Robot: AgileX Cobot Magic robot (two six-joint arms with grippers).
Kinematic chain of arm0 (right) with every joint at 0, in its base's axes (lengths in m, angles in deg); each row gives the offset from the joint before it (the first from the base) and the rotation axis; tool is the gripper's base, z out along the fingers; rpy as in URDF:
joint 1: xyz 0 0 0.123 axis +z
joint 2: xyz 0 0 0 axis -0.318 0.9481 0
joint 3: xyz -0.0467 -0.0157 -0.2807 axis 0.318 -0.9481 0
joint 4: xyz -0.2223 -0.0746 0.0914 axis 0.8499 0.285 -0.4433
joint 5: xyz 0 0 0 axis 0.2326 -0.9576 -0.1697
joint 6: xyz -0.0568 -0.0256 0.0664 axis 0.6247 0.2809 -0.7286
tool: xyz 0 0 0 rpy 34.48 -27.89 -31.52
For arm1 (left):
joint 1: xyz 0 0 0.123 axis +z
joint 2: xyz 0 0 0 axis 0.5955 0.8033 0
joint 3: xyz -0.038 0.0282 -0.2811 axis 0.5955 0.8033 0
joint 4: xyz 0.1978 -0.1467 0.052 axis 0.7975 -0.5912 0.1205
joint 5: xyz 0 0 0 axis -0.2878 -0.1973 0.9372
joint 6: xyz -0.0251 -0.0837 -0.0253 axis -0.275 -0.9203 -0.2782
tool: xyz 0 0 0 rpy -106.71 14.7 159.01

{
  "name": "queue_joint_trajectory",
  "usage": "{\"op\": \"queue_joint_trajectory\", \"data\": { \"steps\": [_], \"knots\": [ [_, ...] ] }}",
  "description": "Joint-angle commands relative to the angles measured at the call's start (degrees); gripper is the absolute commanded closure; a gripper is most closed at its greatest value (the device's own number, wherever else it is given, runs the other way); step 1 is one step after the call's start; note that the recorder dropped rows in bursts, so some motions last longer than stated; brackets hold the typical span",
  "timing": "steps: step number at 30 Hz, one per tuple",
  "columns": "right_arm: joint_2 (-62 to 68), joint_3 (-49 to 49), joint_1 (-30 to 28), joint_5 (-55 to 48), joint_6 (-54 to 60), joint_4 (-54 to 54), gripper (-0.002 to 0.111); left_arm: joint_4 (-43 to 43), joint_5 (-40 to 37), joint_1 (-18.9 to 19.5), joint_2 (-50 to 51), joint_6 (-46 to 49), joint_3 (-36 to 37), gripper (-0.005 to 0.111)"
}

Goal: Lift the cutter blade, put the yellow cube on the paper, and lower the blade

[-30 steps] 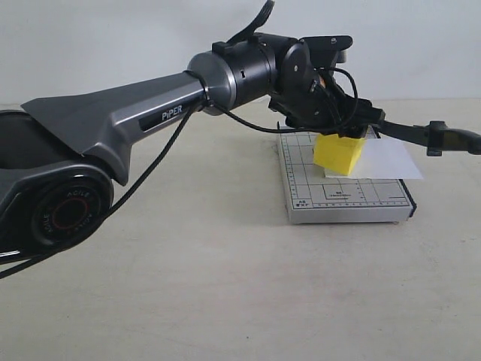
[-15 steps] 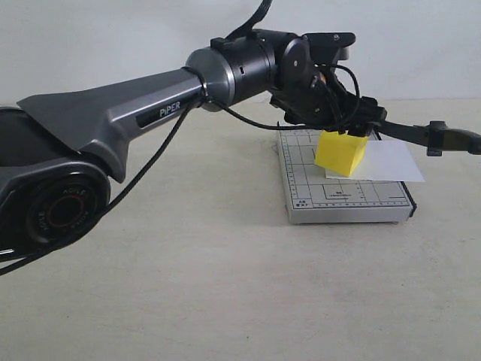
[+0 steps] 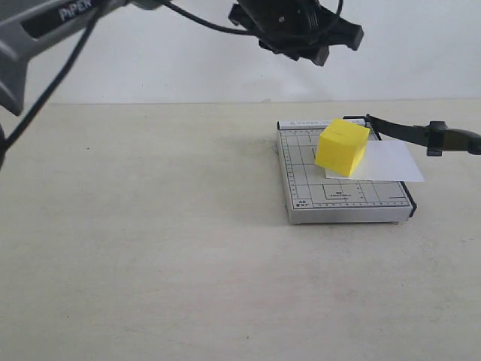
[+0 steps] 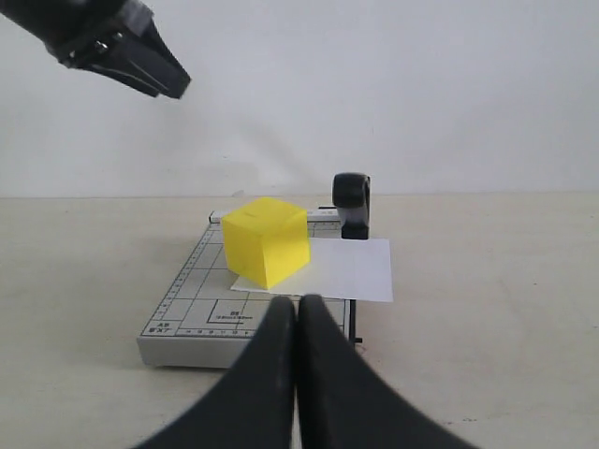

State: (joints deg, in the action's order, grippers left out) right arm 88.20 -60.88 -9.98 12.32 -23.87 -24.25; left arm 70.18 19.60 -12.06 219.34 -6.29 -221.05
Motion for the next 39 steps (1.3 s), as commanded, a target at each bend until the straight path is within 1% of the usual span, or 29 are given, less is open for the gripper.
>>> {"op": "queue_joint_trajectory", "data": {
  "steps": [1, 3, 10, 13, 17, 20, 23, 24, 25, 26, 27, 29, 30, 32, 33, 34, 39],
  "knots": [
    [-0.36, 0.03, 0.03, 0.25, 0.28, 0.32, 0.108, 1.64, -3.90, 0.12, -4.45, 0.67, -0.16, 0.073],
    [-0.36, 0.03, 0.03, 0.25, 0.28, 0.32, 0.108, 1.66, -4.39, 0.12, -5.70, 0.67, -0.02, 0.073],
    [-0.36, 0.03, 0.03, 0.25, 0.28, 0.32, 0.108, 2.50, -6.14, 0.12, -11.07, 0.67, 3.83, 0.073],
    [-0.36, 0.03, 0.03, 0.25, 0.28, 0.32, 0.108, 6.04, -7.87, 0.12, -14.11, 0.55, 6.13, 0.073],
    [-0.36, 0.03, 0.03, 0.25, 0.28, 0.32, 0.108, 9.45, -12.24, 0.37, -18.73, -0.85, 9.20, 0.073],
    [-0.36, 0.03, 0.03, 0.25, 0.28, 0.32, 0.108, 11.52, -12.63, 0.37, -22.86, -0.85, 12.50, 0.073],
    [-0.36, 0.03, 0.03, 0.25, 0.28, 0.32, 0.108, 16.35, -12.49, 0.37, -30.56, -1.93, 20.16, 0.073],
    [-0.36, 0.03, 0.03, 0.25, 0.28, 0.32, 0.108, 17.05, -12.49, 0.63, -32.80, -2.31, 22.80, 0.073],
    [-0.36, 0.03, 0.03, 0.25, 0.28, 0.32, 0.108, 17.15, -11.67, 1.15, -36.49, -3.06, 27.39, 0.073],
    [-0.36, 0.03, 0.03, 0.25, 0.28, 0.32, 0.108, 17.15, -10.69, 1.59, -38.76, -3.99, 30.35, 0.073],
    [-0.36, 0.03, 0.03, 0.25, 0.28, 0.32, 0.108, 17.15, -7.29, 2.13, -43.94, -5.84, 37.14, 0.073],
    [-0.36, 0.03, 0.03, 0.25, 0.28, 0.32, 0.108, 17.39, -1.33, 2.35, -51.66, -7.83, 46.77, 0.073],
    [-0.36, 0.03, 0.03, 0.25, 0.28, 0.32, 0.108, 17.86, 2.96, 2.35, -57.35, -9.79, 53.38, 0.073],
    [-0.36, 0.03, 0.03, 0.25, 0.28, 0.32, 0.108, 18.10, 9.41, 2.35, -66.84, -12.58, 63.77, 0.073],
    [-0.36, 0.03, 0.03, 0.25, 0.28, 0.32, 0.108, 18.32, 11.24, 2.35, -70.00, -13.49, 67.05, 0.073],
    [-0.36, 0.03, 0.03, 0.25, 0.28, 0.32, 0.108, 19.16, 13.95, 2.35, -75.65, -15.36, 72.74, 0.073],
    [-0.36, 0.03, 0.03, 0.25, 0.28, 0.32, 0.108, 19.99, 18.13, 2.35, -89.62, -18.01, 85.89, 0.073]
  ]
}}
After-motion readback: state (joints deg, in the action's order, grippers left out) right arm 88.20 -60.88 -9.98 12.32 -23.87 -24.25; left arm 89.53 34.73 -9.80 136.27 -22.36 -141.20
